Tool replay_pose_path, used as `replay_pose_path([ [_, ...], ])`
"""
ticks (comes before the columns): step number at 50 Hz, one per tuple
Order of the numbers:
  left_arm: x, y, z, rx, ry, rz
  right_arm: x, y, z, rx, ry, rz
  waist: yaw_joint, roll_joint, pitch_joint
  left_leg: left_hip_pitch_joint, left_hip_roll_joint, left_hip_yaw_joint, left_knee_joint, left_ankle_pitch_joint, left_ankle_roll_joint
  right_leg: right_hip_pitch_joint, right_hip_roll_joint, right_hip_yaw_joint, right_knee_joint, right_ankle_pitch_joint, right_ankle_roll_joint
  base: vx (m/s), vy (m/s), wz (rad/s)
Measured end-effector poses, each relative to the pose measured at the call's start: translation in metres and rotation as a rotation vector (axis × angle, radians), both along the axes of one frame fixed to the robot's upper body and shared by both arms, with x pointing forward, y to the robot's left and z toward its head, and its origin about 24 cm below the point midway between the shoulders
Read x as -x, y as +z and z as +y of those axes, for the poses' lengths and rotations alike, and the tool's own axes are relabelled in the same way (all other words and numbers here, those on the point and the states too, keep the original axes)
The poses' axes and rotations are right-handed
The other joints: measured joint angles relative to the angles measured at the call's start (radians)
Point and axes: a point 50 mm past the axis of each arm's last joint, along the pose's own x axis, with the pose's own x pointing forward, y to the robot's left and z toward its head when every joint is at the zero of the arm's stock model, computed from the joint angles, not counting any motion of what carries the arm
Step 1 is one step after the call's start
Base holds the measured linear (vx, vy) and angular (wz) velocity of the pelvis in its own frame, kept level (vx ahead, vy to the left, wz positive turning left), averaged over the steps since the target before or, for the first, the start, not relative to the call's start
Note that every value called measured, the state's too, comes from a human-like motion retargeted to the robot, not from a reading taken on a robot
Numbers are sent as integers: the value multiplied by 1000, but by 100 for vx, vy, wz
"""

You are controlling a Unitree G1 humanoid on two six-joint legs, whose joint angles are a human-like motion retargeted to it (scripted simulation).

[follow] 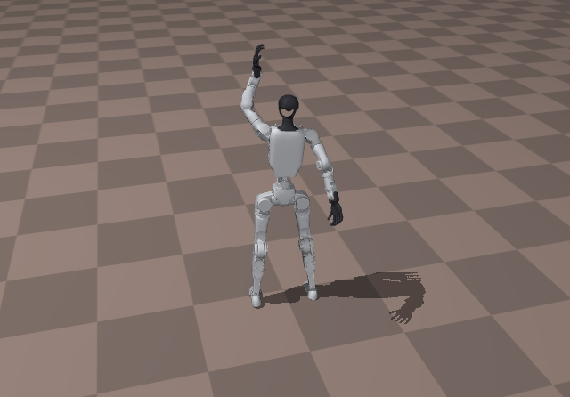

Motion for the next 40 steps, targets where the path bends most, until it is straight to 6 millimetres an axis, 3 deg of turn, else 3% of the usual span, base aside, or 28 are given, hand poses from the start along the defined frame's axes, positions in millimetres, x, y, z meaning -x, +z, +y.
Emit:
replay_pose_path([
  [3,95,18,-28,-35,135,-316,6,7,-6,47,-37,-22,-13,0,-7,-13,12,15,-3,-1,-16,-19,12,11,-6,9,0,2,-3,-21],
  [5,130,17,-47,-67,196,-437,-8,0,-11,78,-66,-91,-18,-5,-8,-16,15,25,-4,-2,-21,-27,17,20,-9,14,0,1,0,-23],
  [7,140,15,-62,-101,231,-480,-39,-15,-14,101,-91,-198,-13,-11,-5,-16,14,34,-4,-3,-20,-32,17,31,-10,16,0,0,2,-24],
  [9,130,13,-71,-148,265,-459,-82,-32,-17,109,-98,-315,-1,-18,-4,-12,7,42,-3,-6,-13,-33,11,42,-9,15,0,-1,5,-22],
  [13,67,8,-75,-249,340,-266,-195,-56,-21,110,-44,-563,17,-31,-9,3,-11,50,5,-15,7,-24,-6,59,-3,8,-4,-1,6,-14],
  [15,21,1,-64,-259,380,-115,-263,-54,-23,147,7,-727,16,-27,-13,15,-13,50,13,-22,12,-11,-7,63,3,2,-15,0,0,0],
  [17,-29,-17,-45,-210,355,29,-334,-39,-24,229,44,-965,16,-18,-19,29,-15,49,19,-28,16,4,-9,65,7,-2,-20,0,0,0],
  [19,-90,-51,-30,-184,325,223,-396,-15,-19,269,89,-1172,17,-8,-30,40,-18,46,24,-32,21,16,-12,65,11,-5,-23,0,0,0],
  [21,-150,-99,-16,-190,314,460,-443,12,-13,289,159,-1331,17,5,-46,49,-22,43,27,-34,26,26,-16,64,14,-7,-24,0,0,0],
  [23,-197,-151,-4,-220,306,693,-474,34,-6,298,229,-1436,13,18,-61,53,-26,39,30,-36,29,33,-20,61,17,-10,-24,0,0,0],
  [25,-224,-190,5,-240,299,858,-488,45,-2,295,265,-1485,7,25,-71,55,-30,35,32,-38,30,37,-23,58,18,-12,-23,0,0,0],
  [28,-229,-200,21,-185,295,914,-471,34,-8,297,258,-1426,-4,36,-69,56,-33,30,31,-37,29,40,-28,52,20,-16,-21,0,0,0],
  [30,-217,-181,31,-133,303,868,-437,15,-22,315,238,-1313,-5,45,-62,57,-35,28,27,-35,28,41,-30,48,21,-18,-18,0,0,0],
  [31,-207,-165,36,-112,316,828,-411,2,-31,331,222,-1231,-4,51,-59,55,-35,27,25,-33,27,39,-31,46,20,-18,-16,0,0,0],
  [33,-183,-132,46,-74,349,734,-346,-20,-49,367,184,-1044,1,64,-56,50,-35,27,19,-29,25,33,-32,41,17,-17,-10,0,0,0],
  [35,-152,-96,52,-72,417,622,-263,-35,-60,385,123,-829,8,74,-69,10,-37,31,66,-62,56,-4,-35,31,57,-37,-4,0,0,0],
  [37,-113,-63,59,10,418,486,-182,-36,-63,415,83,-609,23,95,-68,19,-23,26,16,-23,14,6,-21,33,10,-10,0,3,-8,-2],
  [40,-48,-19,64,74,452,283,-70,-18,-46,386,13,-304,27,116,-77,3,-5,26,8,-16,0,-6,-3,25,-3,-1,0,3,-8,4],
])
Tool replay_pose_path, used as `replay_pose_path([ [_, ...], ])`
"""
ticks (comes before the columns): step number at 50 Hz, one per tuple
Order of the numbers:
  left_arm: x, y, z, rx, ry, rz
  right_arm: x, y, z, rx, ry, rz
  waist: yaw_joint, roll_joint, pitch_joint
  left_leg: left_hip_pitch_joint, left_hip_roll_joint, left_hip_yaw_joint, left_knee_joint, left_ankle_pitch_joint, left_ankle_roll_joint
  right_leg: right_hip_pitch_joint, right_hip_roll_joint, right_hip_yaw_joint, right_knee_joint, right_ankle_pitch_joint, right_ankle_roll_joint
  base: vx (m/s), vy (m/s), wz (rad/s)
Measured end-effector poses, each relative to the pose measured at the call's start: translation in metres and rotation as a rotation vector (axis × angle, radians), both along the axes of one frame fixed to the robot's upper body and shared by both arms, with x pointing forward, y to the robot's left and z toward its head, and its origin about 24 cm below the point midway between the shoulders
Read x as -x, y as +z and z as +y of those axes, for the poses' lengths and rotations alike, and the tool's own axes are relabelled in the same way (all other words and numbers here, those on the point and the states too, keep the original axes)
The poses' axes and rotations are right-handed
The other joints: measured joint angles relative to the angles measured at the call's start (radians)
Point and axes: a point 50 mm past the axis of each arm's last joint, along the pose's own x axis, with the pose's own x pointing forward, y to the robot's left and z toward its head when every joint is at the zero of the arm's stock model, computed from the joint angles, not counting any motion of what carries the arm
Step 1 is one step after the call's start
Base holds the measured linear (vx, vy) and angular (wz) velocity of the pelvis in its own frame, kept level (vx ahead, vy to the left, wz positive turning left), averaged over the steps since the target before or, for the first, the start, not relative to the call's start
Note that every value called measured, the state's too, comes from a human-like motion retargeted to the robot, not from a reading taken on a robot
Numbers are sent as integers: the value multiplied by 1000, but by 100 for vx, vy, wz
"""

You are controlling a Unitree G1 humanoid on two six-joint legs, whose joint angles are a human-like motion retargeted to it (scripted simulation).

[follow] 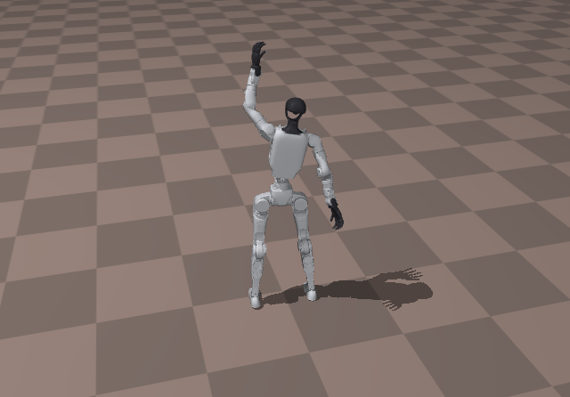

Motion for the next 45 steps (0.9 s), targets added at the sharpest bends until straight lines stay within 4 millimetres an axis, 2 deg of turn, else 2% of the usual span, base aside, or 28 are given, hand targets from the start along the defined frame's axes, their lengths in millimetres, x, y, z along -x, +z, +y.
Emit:
replay_pose_path([
  [2,47,24,-8,-11,-16,-158,51,13,23,-91,-98,129,-5,2,-4,-14,12,-1,-1,1,-10,-10,14,-4,-6,5,0,2,-9,4],
  [5,121,40,-7,45,-17,-422,95,34,46,-61,-236,145,-16,12,-14,-29,24,-1,-5,4,-22,-23,25,-8,-15,13,0,1,-4,1],
  [8,173,44,-13,57,-45,-579,105,38,59,-66,-335,121,-39,11,-12,-41,23,-3,-6,8,-24,-31,23,-10,-21,17,0,0,0,0],
  [10,192,44,-18,55,-67,-633,96,31,60,-75,-355,91,-51,7,-7,-44,19,-4,-8,10,-23,-34,19,-11,-22,18,0,0,0,0],
  [12,191,45,-19,48,-71,-626,73,16,55,-77,-330,40,-56,0,0,-45,13,-7,-7,10,-17,-33,12,-12,-21,15,0,0,0,0],
  [15,164,48,-21,14,-57,-530,14,-11,41,-77,-236,-76,-58,-17,10,-40,2,-14,-5,9,-10,-26,0,-14,-18,10,0,0,0,0],
  [17,130,47,-26,-38,-53,-417,-41,-29,32,-90,-150,-176,-60,-34,19,-32,-6,-21,-3,8,-5,-15,-9,-17,-16,6,0,0,0,0],
  [19,85,41,-33,-101,-53,-271,-106,-39,26,-117,-59,-284,-60,-55,27,-23,-15,-30,3,4,2,0,-17,-21,-11,-1,-1,-2,2,9],
  [22,3,12,-40,-152,-49,-19,-212,-35,21,-98,71,-504,-51,-80,34,-4,-19,-43,18,-5,8,27,-21,-28,-1,-12,-14,-1,1,6],
  [25,-80,-50,-42,-97,-118,183,-319,1,20,-2,140,-846,-27,-91,35,22,-22,-52,28,-14,16,58,-23,-32,7,-21,-22,0,0,0],
  [27,-135,-113,-47,-108,-153,388,-377,35,26,-5,167,-1066,-11,-96,10,4,-25,-50,83,-55,39,42,-26,-36,59,-48,-21,0,0,0],
  [28,-156,-146,-48,-87,-182,483,-408,59,32,-8,181,-1185,-2,-99,15,26,-25,-56,56,-35,26,67,-24,-32,28,-33,-29,0,0,0],
  [29,-174,-182,-48,-78,-197,586,-435,84,39,-21,199,-1304,3,-100,17,40,-24,-59,47,-30,22,83,-23,-30,17,-29,-33,0,0,0],
  [31,-199,-265,-42,-63,-207,799,-481,140,58,-61,246,-1541,9,-101,17,56,-24,-60,50,-36,22,100,-22,-29,17,-31,-39,0,0,0],
  [33,-205,-354,-31,-14,-200,1017,-515,205,81,-108,306,-1783,11,-104,19,67,-22,-59,54,-42,18,112,-20,-26,18,-32,-43,0,0,0],
  [34,-201,-399,-24,34,-188,1128,-526,240,93,-132,337,-1908,12,-106,22,72,-22,-57,55,-45,16,117,-19,-23,18,-33,-44,0,0,0],
  [36,-179,-490,-8,176,-140,1355,-536,314,116,-185,396,-2161,16,-110,31,83,-20,-52,54,-49,9,124,-17,-18,17,-33,-45,0,0,0],
  [38,-134,-579,6,369,-47,1593,-530,391,137,-245,469,-2408,24,-115,42,92,-17,-46,52,-52,2,129,-15,-12,17,-33,-45,0,0,0],
  [39,-103,-620,12,472,19,1718,-521,430,145,-268,521,-2524,29,-117,48,95,-16,-42,50,-53,-2,130,-13,-8,16,-32,-44,0,0,0],
  [41,-24,-691,18,660,178,1982,-492,506,159,-280,651,-2736,42,-122,56,99,-13,-34,45,-55,-11,128,-11,-2,15,-32,-41,0,0,0],
  [43,70,-737,16,787,338,2260,-451,575,169,-230,786,-2931,57,-130,60,98,-11,-26,39,-56,-19,122,-9,4,12,-30,-36,5,1,-15],
  [44,118,-750,13,818,402,2394,-427,605,173,189,-832,3018,64,-137,59,94,-10,-22,37,-56,-22,116,-9,7,11,-28,-32,6,2,-13],
  [45,165,-756,8,838,457,2527,-401,633,176,134,-813,2920,72,-143,57,90,-10,-19,34,-55,-24,110,-9,9,9,-27,-29,6,2,-8],
])
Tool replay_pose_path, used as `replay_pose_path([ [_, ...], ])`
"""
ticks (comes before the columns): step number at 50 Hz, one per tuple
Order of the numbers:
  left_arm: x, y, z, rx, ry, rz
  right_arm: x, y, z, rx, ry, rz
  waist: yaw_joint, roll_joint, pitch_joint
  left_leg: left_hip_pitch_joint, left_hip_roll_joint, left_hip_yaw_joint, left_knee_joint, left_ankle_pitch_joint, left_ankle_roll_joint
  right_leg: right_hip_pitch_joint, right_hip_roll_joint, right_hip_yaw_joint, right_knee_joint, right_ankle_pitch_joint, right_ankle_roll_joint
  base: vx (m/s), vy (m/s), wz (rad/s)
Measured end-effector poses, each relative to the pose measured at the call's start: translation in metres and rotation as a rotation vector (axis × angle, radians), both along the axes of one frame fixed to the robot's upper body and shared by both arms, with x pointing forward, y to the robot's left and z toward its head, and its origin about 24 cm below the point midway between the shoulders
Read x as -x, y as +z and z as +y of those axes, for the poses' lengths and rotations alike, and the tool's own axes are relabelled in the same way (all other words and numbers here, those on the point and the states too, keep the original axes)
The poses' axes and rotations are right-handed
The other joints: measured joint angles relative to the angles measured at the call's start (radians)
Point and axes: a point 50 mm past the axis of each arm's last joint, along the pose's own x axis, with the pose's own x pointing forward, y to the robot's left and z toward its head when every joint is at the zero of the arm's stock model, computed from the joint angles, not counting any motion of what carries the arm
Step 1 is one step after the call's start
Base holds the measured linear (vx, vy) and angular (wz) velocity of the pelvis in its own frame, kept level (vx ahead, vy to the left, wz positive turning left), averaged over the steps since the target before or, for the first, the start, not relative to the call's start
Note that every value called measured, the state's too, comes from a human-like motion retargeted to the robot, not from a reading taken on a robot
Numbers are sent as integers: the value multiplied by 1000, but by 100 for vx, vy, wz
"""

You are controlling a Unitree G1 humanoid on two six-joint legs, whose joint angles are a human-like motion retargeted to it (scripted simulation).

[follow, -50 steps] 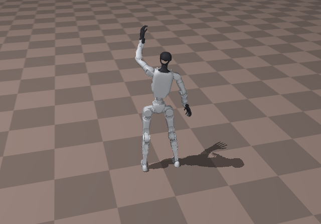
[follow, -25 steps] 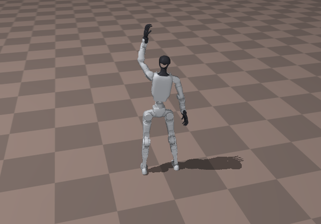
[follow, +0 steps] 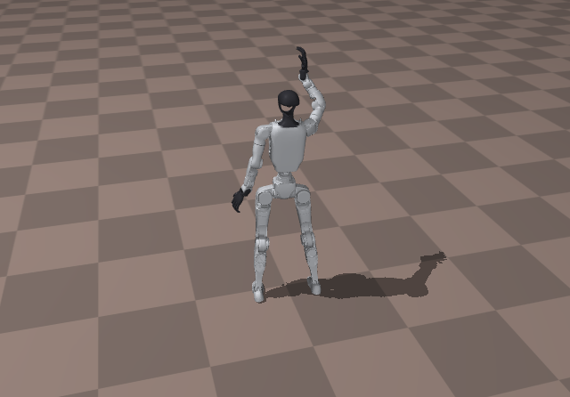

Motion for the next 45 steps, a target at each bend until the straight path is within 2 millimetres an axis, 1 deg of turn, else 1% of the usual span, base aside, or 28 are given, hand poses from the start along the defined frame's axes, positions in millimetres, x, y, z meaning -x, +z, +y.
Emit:
replay_pose_path([
  [2,80,4,-11,47,-17,205,54,45,6,-25,7,-204,17,-15,-13,-25,-2,5,9,-5,5,-27,-3,1,8,-1,8,6,2,-5],
  [3,113,11,-13,62,-25,278,81,61,7,-53,20,-298,27,-25,-16,-28,-4,6,-3,4,3,-31,-5,2,0,5,14,6,1,-4],
  [5,165,30,-16,89,-40,387,134,85,7,-90,41,-462,49,-47,-27,-43,-8,5,-10,14,5,-48,-9,1,-6,12,24,3,0,0],
  [7,202,50,-13,94,-23,457,175,99,6,-103,44,-576,69,-62,-40,-60,-4,3,-11,19,3,-62,-6,-3,-8,17,29,0,0,0],
  [8,216,59,-11,87,0,482,192,105,5,-109,39,-619,78,-68,-44,-68,-1,2,-11,20,1,-69,-2,-6,-9,19,29,0,0,0],
  [10,234,72,-6,59,70,512,220,113,3,-128,26,-674,92,-76,-49,-80,4,-2,-10,22,-2,-78,3,-11,-10,22,29,0,0,0],
  [12,237,75,-2,23,157,508,232,119,-1,-159,14,-688,97,-79,-45,-86,5,-6,-8,22,-3,-80,3,-15,-10,22,29,0,0,0],
  [13,234,73,-1,9,190,495,232,120,-3,-175,11,-681,97,-78,-43,-87,4,-8,-7,22,-2,-80,2,-17,-11,22,29,0,0,0],
  [15,217,62,1,-11,227,442,221,123,-9,-212,8,-642,89,-77,-34,-87,-1,-11,-4,21,0,-76,-3,-19,-11,21,29,0,0,0],
  [17,179,43,7,-20,204,352,192,121,-18,-249,4,-563,73,-75,-15,-78,-7,-14,-2,19,4,-66,-9,-20,-7,18,28,-3,1,2],
  [18,155,34,11,-24,169,298,172,117,-22,-265,-4,-506,66,-73,-8,-73,-8,-15,-1,18,6,-61,-10,-20,-6,17,26,-6,1,1],
  [20,100,20,21,-36,76,178,121,104,-29,-282,-34,-363,54,-69,2,-64,-7,-15,2,16,7,-51,-9,-18,-6,16,21,-6,-1,-3],
  [23,1,16,38,-76,-99,-28,37,64,-38,-263,-76,-101,47,-66,8,-53,-4,-14,5,16,10,-40,-5,-15,-6,15,12,-6,-2,-4],
  [25,-67,26,44,-117,-217,-178,-10,29,-40,-249,-75,72,47,-64,6,-51,-3,-16,6,17,12,-37,-3,-15,-7,17,7,-6,-2,1],
  [28,-164,62,44,-208,-379,-419,-56,-19,-49,-299,-26,263,53,-68,4,-51,-2,-23,9,20,15,-31,-2,-21,-8,18,1,-4,-2,5],
  [30,-216,94,35,-267,-468,-579,-73,-42,-57,-365,12,340,56,-74,2,-53,-2,-31,10,23,17,-28,-2,-28,-9,19,-1,-2,-1,10],
  [31,-237,108,29,-267,-529,-650,-76,-47,-54,-295,160,393,57,-80,2,-56,-4,-38,13,23,21,-26,-3,-32,-9,19,0,-3,-2,23],
  [32,-253,121,22,-269,-582,-712,-77,-50,-53,-244,267,419,58,-86,1,-59,-5,-44,15,24,24,-25,-4,-37,-9,20,0,-2,-2,24],
  [33,-263,131,16,-274,-614,-760,-76,-50,-56,-234,293,421,58,-90,-3,-62,-5,-48,16,26,24,-24,-4,-42,-11,21,2,-2,-2,23],
  [35,-274,142,10,-278,-646,-807,-70,-41,-70,-320,206,385,55,-99,-6,-65,-4,-55,15,27,17,-22,-4,-50,-13,22,6,-1,-1,20],
  [36,-273,141,10,-271,-648,-804,-61,-31,-70,-292,190,352,53,-103,-6,-66,-4,-58,15,28,16,-21,-5,-54,-14,22,9,0,0,0],
  [37,-269,138,11,-267,-637,-794,-51,-20,-71,-287,141,307,51,-107,-4,-66,-4,-60,14,28,14,-19,-5,-57,-14,23,11,0,0,0],
  [38,-262,131,16,-269,-600,-768,-37,-6,-77,-331,29,230,48,-110,-1,-64,-3,-60,13,28,10,-17,-4,-59,-15,22,14,0,0,0],
  [39,-249,120,21,-257,-560,-724,-22,8,-77,-330,-19,163,46,-113,-1,-63,-2,-60,11,28,8,-17,-4,-59,-16,23,17,0,0,0],
  [40,-232,108,26,-239,-517,-673,-6,22,-74,-308,-36,105,44,-116,-3,-63,-2,-58,10,28,6,-17,-4,-59,-17,23,20,0,0,0],
  [42,-185,77,38,-185,-381,-538,34,53,-66,-274,-35,-31,42,-119,-2,-62,-1,-51,7,28,5,-20,-3,-53,-17,23,24,2,0,-9],
  [43,-154,61,43,-156,-302,-457,56,67,-61,-263,-23,-99,41,-120,-4,-62,0,-46,6,27,5,-24,-2,-49,-17,23,26,5,-1,-24],
  [45,-84,34,47,-104,-131,-279,101,91,-54,-253,12,-231,43,-123,-10,-62,3,-32,0,28,3,-34,0,-37,-18,24,29,5,-1,-33],
])
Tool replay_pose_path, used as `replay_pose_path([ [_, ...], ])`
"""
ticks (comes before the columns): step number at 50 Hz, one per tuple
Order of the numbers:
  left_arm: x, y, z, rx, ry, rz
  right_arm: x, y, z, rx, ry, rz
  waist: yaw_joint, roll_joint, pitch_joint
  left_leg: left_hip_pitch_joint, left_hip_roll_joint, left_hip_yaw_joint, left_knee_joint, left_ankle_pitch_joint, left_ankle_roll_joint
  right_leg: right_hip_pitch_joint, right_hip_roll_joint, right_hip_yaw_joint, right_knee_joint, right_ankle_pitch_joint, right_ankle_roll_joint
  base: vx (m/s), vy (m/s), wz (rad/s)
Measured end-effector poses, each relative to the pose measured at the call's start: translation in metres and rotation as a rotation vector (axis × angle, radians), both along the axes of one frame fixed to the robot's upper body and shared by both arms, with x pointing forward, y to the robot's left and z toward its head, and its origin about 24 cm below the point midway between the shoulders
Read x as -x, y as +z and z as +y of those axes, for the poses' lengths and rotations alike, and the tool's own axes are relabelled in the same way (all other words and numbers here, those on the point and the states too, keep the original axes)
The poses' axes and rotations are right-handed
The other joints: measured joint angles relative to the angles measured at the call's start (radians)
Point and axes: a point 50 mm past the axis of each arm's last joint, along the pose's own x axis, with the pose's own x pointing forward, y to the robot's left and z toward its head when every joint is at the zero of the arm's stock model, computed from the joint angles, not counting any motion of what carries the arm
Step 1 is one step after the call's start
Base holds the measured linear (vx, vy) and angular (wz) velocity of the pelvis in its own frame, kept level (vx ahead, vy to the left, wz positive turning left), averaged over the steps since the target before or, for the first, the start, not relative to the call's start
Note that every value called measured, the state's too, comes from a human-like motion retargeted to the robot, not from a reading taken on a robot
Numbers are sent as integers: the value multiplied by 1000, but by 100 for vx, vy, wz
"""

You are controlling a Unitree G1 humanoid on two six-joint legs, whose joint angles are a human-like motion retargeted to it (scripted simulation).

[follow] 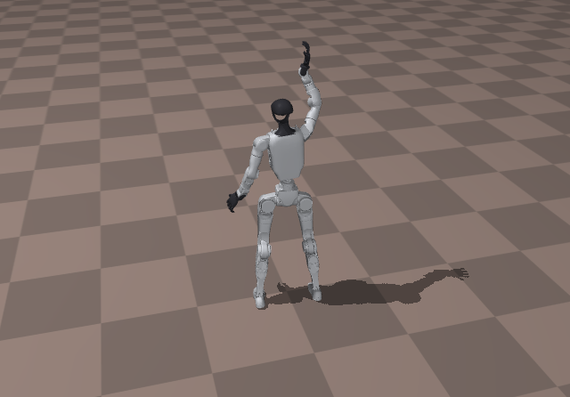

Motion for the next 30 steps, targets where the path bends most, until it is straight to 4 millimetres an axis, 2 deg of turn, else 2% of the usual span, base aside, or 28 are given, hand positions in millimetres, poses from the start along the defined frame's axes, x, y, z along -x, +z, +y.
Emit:
replay_pose_path([
  [3,120,-18,-10,78,235,285,68,24,6,0,28,-183,10,-1,-14,-3,10,27,-9,1,-5,-22,12,24,-1,4,0,5,-2,-42],
  [5,196,-13,-28,118,369,465,110,33,5,-12,43,-288,21,-2,-25,-6,19,46,-15,2,-10,-38,21,41,-1,8,0,4,-3,-44],
  [7,258,2,-47,145,501,604,148,37,2,-30,57,-374,34,-1,-34,-9,27,63,-21,3,-15,-53,31,56,-1,13,0,3,-3,-40],
  [8,283,11,-57,151,570,656,164,38,-1,-41,65,-410,42,-1,-37,-10,28,70,-23,4,-15,-59,34,62,-1,15,0,2,-1,-34],
  [10,319,28,-72,143,709,723,191,38,-7,-67,80,-467,55,1,-40,-12,30,81,-27,7,-15,-69,40,72,-1,19,0,1,0,-25],
  [13,340,41,-79,92,862,743,199,38,-18,-112,102,-480,62,7,-48,-12,31,87,-31,10,-15,-74,43,77,-1,23,0,0,0,0],
  [15,332,37,-74,62,906,700,198,38,-25,-139,107,-471,59,14,-43,-12,30,85,-32,12,-15,-74,43,76,-2,24,0,0,0,0],
  [16,318,29,-68,55,905,657,195,38,-27,-146,101,-460,57,18,-35,-12,29,82,-32,12,-16,-72,42,74,-3,24,0,0,0,0],
  [18,284,13,-54,47,883,557,181,38,-30,-154,79,-420,52,28,-21,-11,27,76,-30,12,-15,-66,39,69,-3,23,0,-2,0,10],
  [20,240,-2,-37,55,806,443,154,38,-29,-132,31,-358,41,41,-16,-35,30,73,26,-23,3,-75,34,55,29,4,0,-5,1,24],
  [23,148,-19,-15,55,655,269,90,28,-15,-61,-42,-237,26,59,0,-2,21,55,-16,5,-13,-41,25,54,-2,15,0,-2,0,5],
  [25,82,-20,-4,46,480,162,39,7,-3,47,-109,-140,15,69,3,0,16,49,5,-10,1,-33,19,42,14,3,0,-3,1,10],
  [27,14,-10,1,22,273,48,-12,-26,13,179,-135,-21,4,76,8,19,8,39,-12,2,1,-11,11,44,1,5,-2,0,0,0],
  [30,-79,23,-4,-38,-76,-131,-76,-96,31,400,-119,196,-9,85,6,32,5,31,-6,-2,8,6,9,39,4,-1,-7,0,0,0],
])
